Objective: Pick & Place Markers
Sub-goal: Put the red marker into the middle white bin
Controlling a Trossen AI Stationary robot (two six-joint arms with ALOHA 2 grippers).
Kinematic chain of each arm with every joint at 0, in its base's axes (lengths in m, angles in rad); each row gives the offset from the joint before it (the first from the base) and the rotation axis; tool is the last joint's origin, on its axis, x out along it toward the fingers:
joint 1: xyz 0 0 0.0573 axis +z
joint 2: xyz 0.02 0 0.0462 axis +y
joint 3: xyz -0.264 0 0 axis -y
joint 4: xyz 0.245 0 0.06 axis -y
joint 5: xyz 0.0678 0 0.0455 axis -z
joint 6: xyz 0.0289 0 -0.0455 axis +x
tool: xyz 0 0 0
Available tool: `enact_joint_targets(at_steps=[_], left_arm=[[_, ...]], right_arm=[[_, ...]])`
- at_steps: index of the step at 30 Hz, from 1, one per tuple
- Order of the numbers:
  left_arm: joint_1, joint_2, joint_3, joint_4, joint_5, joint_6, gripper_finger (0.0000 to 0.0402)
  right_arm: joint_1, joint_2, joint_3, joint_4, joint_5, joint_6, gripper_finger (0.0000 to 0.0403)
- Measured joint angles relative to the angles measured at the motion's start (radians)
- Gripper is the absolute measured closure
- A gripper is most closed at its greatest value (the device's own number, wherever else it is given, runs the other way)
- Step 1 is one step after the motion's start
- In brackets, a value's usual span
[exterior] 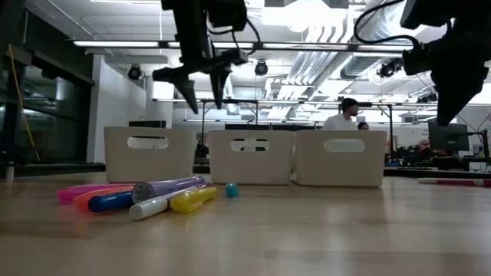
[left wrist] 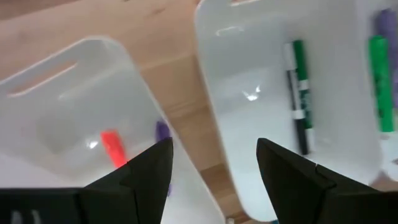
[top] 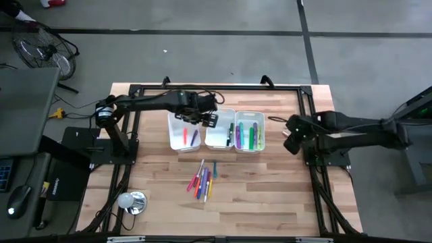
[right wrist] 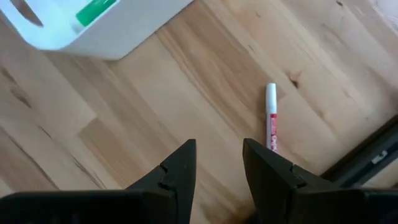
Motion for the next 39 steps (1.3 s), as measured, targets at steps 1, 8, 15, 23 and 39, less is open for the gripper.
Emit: enact_joint_targets(at_steps=[1,8,15,23,39], left_arm=[[0.000,0.000,0.010,0.000,0.000,0.003,0.0173],[0.000,0.000,0.040,0.001,0.001,0.013,0.0172],[0.000,0.000,0.040,0.001,0.014,0.013,0.0172],[0.000,0.000,0.040,0.001,0.016,0.013,0.0172],[0.000,0.000,0.040,-0.011,0.017,0.081,0.0173]], right_arm=[[-0.020,0.000,0.000,0.001,-0.013,-0.039,0.0281],[-0.153,0.004,0.000,0.040,-0.078,-0.147,0.0281],[-0.206,0.027,0.000,0.079,-0.117,-0.176,0.0281],[-0.218,0.054,0.000,0.087,-0.127,-0.190,0.0281],[-0.222,0.081,0.000,0.088,-0.119,-0.132,0.0281]])
